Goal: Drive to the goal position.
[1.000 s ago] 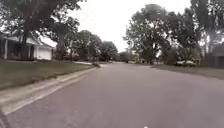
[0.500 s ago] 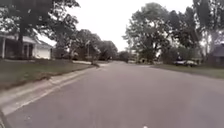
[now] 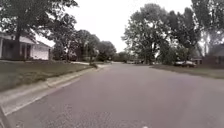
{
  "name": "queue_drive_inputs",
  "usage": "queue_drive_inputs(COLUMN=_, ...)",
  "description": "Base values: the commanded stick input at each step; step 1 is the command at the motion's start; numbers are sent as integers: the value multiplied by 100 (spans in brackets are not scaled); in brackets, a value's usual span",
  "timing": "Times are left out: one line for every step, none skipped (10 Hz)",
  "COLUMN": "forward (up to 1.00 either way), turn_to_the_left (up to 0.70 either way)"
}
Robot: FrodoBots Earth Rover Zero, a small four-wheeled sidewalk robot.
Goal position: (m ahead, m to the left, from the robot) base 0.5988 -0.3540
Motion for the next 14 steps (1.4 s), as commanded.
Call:
queue_drive_inputs(forward=70, turn_to_the_left=0)
queue_drive_inputs(forward=70, turn_to_the_left=0)
queue_drive_inputs(forward=70, turn_to_the_left=0)
queue_drive_inputs(forward=70, turn_to_the_left=0)
queue_drive_inputs(forward=70, turn_to_the_left=0)
queue_drive_inputs(forward=70, turn_to_the_left=0)
queue_drive_inputs(forward=70, turn_to_the_left=0)
queue_drive_inputs(forward=70, turn_to_the_left=0)
queue_drive_inputs(forward=70, turn_to_the_left=0)
queue_drive_inputs(forward=70, turn_to_the_left=0)
queue_drive_inputs(forward=70, turn_to_the_left=0)
queue_drive_inputs(forward=70, turn_to_the_left=0)
queue_drive_inputs(forward=70, turn_to_the_left=0)
queue_drive_inputs(forward=70, turn_to_the_left=0)
